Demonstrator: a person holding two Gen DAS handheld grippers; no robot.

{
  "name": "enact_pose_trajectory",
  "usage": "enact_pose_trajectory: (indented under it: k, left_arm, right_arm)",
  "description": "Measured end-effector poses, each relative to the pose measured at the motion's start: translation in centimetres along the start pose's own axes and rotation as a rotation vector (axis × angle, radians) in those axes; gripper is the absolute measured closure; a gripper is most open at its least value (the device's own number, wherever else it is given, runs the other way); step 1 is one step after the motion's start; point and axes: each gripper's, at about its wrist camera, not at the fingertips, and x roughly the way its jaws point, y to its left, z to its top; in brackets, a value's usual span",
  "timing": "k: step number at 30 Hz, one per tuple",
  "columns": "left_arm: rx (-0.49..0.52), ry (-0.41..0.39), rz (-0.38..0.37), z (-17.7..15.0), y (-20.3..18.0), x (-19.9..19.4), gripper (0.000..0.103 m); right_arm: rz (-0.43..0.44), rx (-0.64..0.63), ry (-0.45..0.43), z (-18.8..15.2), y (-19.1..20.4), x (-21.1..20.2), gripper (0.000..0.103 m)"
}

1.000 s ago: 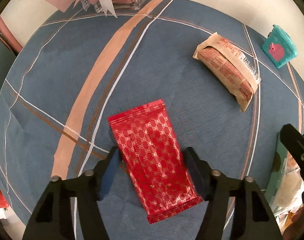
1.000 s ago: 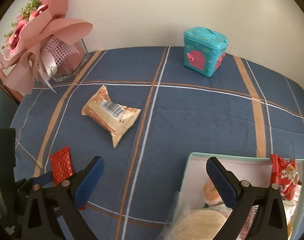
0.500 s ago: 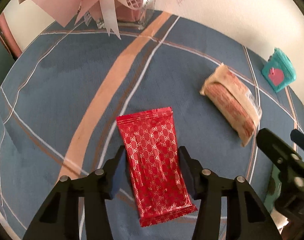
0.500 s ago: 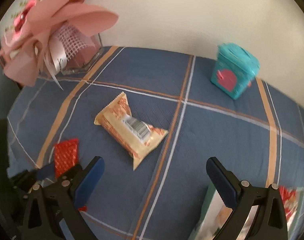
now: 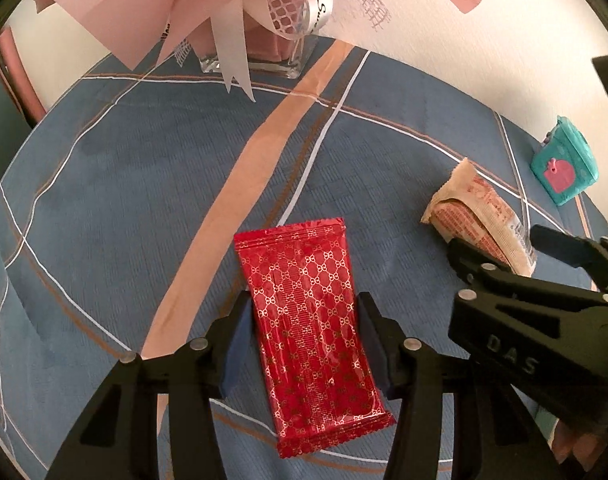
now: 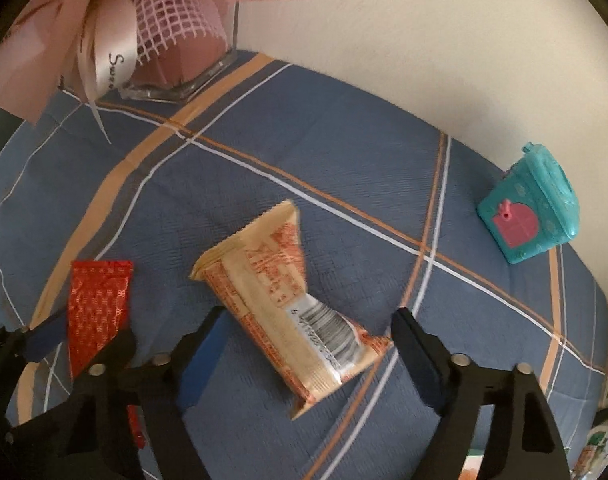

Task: Organize snacks
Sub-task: 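Grasp the long red bar with the left tool while the right grasps the tan bread packet, then carry the red bar in the left tool while the right carries the tan packet to the tray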

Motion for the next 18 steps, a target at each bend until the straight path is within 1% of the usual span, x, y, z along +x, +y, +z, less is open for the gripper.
enact_pose_trajectory:
  k: [2, 5, 6, 7, 8, 13, 14, 18]
  left_arm:
    - [-0.002, 0.000, 0.005, -0.3, -0.9, -0.2, 0.050]
    - [0.007, -0.002, 0.012, -0.5, -0.9, -0.4, 0.050]
    - [0.012, -0.003, 0.016, -0.5, -1.6, 0.1, 0.050]
    - [0.016, -0.004, 0.020, -0.6, -3.2, 1.3, 0.050]
    - [0.022, -0.003, 0.024, -0.6, -3.4, 1.4, 0.050]
    - [0.021, 0.009, 0.027, -0.5, -3.7, 1.0, 0.052]
    - [0.018, 0.010, 0.024, 0.1, -3.7, 1.5, 0.053]
    - [-0.012, 0.029, 0.003, -0.2, -2.9, 1.0, 0.056]
  right_arm:
    - [0.000, 0.002, 0.008, 0.0, 0.2, 0.2, 0.036]
    - [0.005, 0.017, 0.017, -0.1, 0.2, 0.1, 0.046]
    - [0.013, 0.026, 0.021, -0.3, 0.1, 0.1, 0.047]
    - [0.016, 0.030, 0.023, -0.5, 0.1, 0.0, 0.050]
    - [0.017, 0.032, 0.024, -0.6, 0.1, -0.1, 0.052]
    - [0.023, 0.059, 0.035, -2.0, -0.2, -0.5, 0.059]
    - [0.024, 0.063, 0.037, -2.3, -0.2, -0.6, 0.060]
    - [0.038, 0.066, 0.048, -3.8, -0.2, -1.5, 0.062]
